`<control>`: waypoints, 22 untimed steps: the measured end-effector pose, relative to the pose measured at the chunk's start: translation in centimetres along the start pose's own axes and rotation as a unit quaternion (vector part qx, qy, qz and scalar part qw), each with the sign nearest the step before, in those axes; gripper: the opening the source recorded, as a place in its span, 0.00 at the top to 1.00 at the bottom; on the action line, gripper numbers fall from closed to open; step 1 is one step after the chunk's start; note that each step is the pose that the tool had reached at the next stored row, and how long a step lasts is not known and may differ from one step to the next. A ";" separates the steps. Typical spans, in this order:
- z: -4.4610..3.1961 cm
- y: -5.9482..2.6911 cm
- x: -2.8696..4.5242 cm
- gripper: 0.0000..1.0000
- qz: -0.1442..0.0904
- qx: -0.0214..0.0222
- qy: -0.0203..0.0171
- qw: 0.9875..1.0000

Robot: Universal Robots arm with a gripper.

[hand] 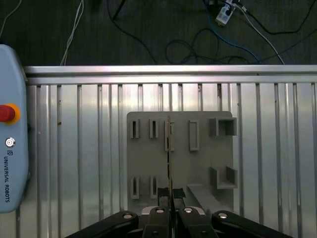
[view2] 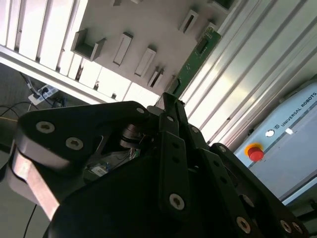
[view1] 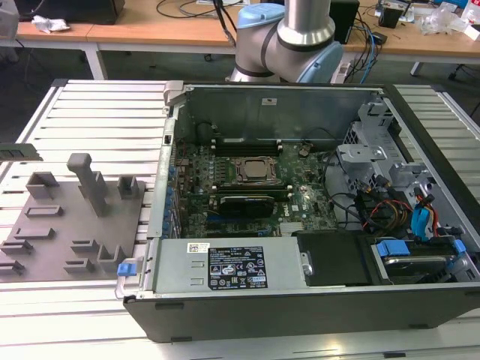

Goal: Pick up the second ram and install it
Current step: 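Pick up the second ram and move it above second insertion slot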

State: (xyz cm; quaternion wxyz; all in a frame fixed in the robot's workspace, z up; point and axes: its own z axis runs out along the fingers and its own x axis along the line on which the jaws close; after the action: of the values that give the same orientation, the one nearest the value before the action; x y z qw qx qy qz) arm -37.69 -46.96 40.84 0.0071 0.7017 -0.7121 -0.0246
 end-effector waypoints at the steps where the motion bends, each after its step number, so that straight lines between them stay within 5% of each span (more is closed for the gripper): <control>1: -0.08 -0.01 -0.18 0.87 0.000 0.000 0.000 1.000; 13: -0.27 -0.37 -1.92 0.87 0.000 -0.003 -0.002 1.000; 22: -1.07 -0.64 -2.83 0.87 0.000 -0.004 -0.010 1.000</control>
State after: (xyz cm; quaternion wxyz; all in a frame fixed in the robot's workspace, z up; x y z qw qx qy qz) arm -36.96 -44.16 41.95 0.0026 0.7016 -0.7117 -0.0344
